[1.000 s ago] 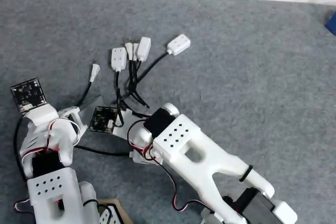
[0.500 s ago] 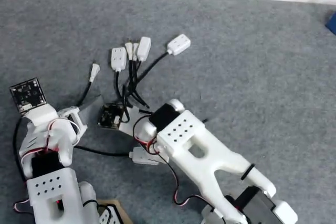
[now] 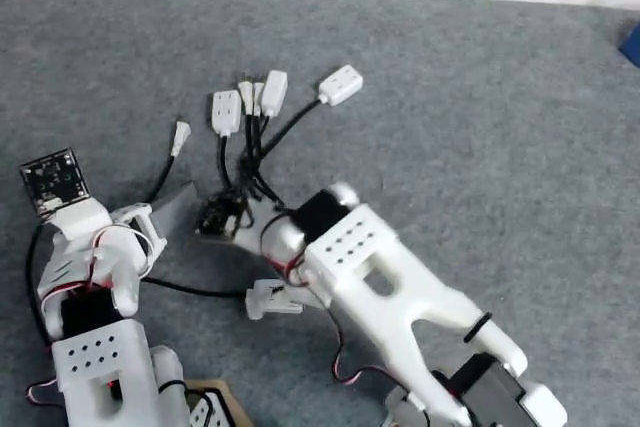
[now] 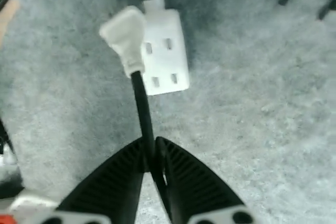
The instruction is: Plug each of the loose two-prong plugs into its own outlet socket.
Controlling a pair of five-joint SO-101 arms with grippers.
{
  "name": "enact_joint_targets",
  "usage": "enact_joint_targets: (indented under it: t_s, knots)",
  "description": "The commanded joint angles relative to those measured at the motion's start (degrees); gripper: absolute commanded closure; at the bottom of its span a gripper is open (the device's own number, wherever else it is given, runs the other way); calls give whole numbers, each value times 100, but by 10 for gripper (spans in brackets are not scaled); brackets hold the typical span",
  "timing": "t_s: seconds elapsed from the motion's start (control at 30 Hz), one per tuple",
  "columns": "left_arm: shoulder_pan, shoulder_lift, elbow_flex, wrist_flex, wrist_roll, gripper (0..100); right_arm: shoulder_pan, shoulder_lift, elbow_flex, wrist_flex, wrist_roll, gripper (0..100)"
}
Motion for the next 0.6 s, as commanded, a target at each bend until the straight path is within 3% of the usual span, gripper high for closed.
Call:
enact_joint_targets:
  t_s: [0.0, 0.17, 0.3, 0.4, 0.57]
  knots:
    - [-4, 31, -4, -105, 53, 508, 1112, -110, -233, -374, 220, 991]
    - [171, 31, 13, -105, 44, 508, 2721, -110, -259, -637, 721, 991]
    - [171, 31, 66, -123, 44, 508, 3301, -127, -277, -637, 941, 991]
    - [171, 31, 66, -123, 44, 508, 3284, -119, -224, -593, 1081, 990]
    - [171, 31, 66, -132, 44, 508, 2132, -119, 48, -725, 633, 985]
